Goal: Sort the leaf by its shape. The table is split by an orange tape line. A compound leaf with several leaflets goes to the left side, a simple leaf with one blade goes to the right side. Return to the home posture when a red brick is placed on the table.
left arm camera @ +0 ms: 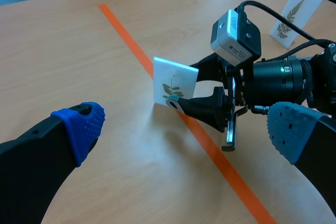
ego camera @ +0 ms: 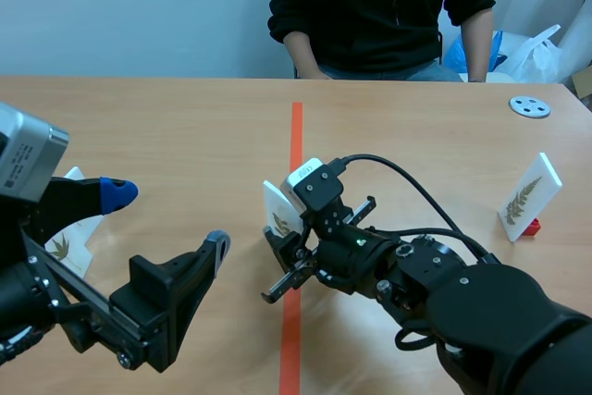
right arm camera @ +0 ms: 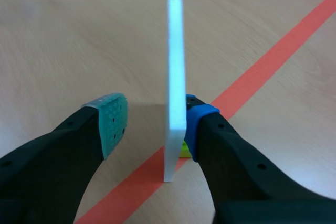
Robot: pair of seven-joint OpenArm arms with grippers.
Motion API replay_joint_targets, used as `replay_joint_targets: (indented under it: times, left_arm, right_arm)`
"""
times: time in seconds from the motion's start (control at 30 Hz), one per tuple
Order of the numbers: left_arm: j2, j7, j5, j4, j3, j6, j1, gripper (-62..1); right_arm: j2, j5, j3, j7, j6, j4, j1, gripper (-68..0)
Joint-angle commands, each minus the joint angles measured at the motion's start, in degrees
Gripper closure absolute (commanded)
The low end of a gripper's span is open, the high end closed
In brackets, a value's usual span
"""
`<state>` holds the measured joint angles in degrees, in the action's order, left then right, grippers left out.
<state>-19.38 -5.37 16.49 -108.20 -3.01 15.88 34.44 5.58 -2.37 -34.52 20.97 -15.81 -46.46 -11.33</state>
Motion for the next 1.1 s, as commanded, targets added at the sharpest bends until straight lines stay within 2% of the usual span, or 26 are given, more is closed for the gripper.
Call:
replay_joint_targets:
  times: [0.0,0.2,0.4,0.47,0.77,1.07]
  left_arm:
    - [0.15,1.27,0.35,-0.24,0.24,-0.09,-0.02,-62.3]
    - [0.15,1.27,0.35,-0.24,0.24,-0.09,-0.02,-62.3]
    - [0.15,1.27,0.35,-0.24,0.24,-0.09,-0.02,-62.3]
    - [0.15,1.27,0.35,-0.24,0.24,-0.09,-0.02,-62.3]
    - [0.15,1.27,0.35,-0.24,0.24,-0.09,-0.02,-62.3]
    - [0.15,1.25,0.35,-0.24,0.24,-0.09,0.0,-62.3]
  right_arm:
    - [0.63,-0.57,0.11,1.14,0.0,-1.6,-0.74,-20.4]
    - [0.81,-0.57,0.11,1.44,-0.02,-1.6,-0.74,-8.7]
    - [2.25,-0.09,0.13,1.33,-0.09,-3.54,-0.68,-1.8]
    - [3.21,-0.11,0.37,1.16,-0.26,-5.29,-0.31,-1.5]
    - [8.55,-1.7,7.19,-0.74,-0.52,-19.89,8.63,-1.5]
    - [14.36,-6.97,19.61,-4.15,-2.01,-38.23,24.44,-1.5]
